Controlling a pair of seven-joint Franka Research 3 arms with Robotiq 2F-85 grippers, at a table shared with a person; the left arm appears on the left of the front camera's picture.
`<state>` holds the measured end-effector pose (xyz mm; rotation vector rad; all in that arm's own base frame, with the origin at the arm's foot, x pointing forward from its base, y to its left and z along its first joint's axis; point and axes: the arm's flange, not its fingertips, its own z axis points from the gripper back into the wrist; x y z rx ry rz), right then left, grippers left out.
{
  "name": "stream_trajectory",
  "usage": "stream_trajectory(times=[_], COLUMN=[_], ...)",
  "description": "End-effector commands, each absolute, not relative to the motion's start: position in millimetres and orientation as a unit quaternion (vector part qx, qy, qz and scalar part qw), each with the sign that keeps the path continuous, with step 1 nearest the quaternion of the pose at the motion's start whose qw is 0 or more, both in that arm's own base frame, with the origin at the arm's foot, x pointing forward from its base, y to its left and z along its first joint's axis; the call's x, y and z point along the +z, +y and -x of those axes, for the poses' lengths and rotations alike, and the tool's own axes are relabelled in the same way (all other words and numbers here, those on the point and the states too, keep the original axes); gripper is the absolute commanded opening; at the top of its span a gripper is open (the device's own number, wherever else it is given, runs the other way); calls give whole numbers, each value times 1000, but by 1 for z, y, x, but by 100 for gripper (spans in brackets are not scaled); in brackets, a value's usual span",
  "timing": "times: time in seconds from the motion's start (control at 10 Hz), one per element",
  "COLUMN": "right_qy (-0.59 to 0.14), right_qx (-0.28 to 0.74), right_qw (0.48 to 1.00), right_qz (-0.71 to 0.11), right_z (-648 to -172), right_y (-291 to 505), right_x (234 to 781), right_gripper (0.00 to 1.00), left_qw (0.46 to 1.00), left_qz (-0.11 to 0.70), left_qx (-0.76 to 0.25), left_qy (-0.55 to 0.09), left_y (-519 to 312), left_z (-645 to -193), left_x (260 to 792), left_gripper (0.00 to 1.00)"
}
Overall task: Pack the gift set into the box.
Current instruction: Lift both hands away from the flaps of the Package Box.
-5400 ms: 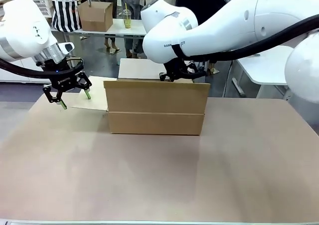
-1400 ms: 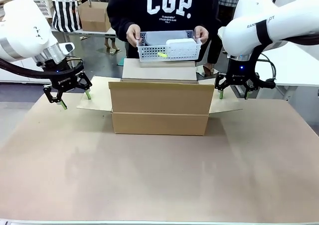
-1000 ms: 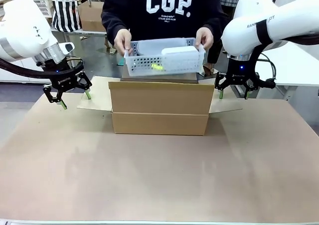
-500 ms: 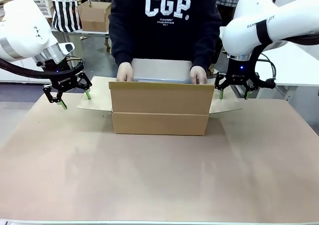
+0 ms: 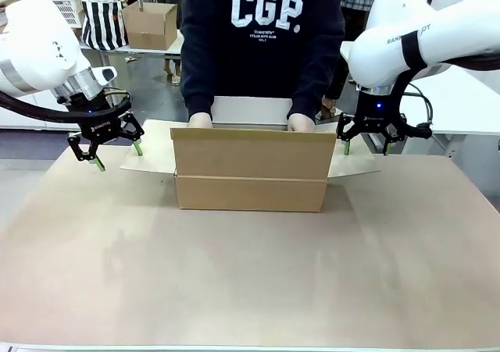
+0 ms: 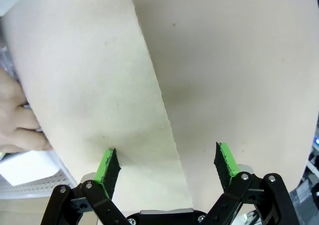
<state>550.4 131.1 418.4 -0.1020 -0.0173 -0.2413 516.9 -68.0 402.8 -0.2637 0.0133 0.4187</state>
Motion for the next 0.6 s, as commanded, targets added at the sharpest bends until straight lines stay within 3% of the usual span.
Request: stream_trajectory(times=[0.0,0.5], right_qy=[-9,-9], right_qx=[-118,-118], right_qw=[991,991], right_qz=[59,59], right_z=[-552,-552], right_y=[130,130], right_x=[422,422], right_gripper=[100,100], left_qw=[969,969], left_qz=[121,121], left_qx=[214,214], left_qy=[4,4], left_y=[-68,-68], left_z=[-517,-517], left_x=[405,405], left_gripper=[100,100])
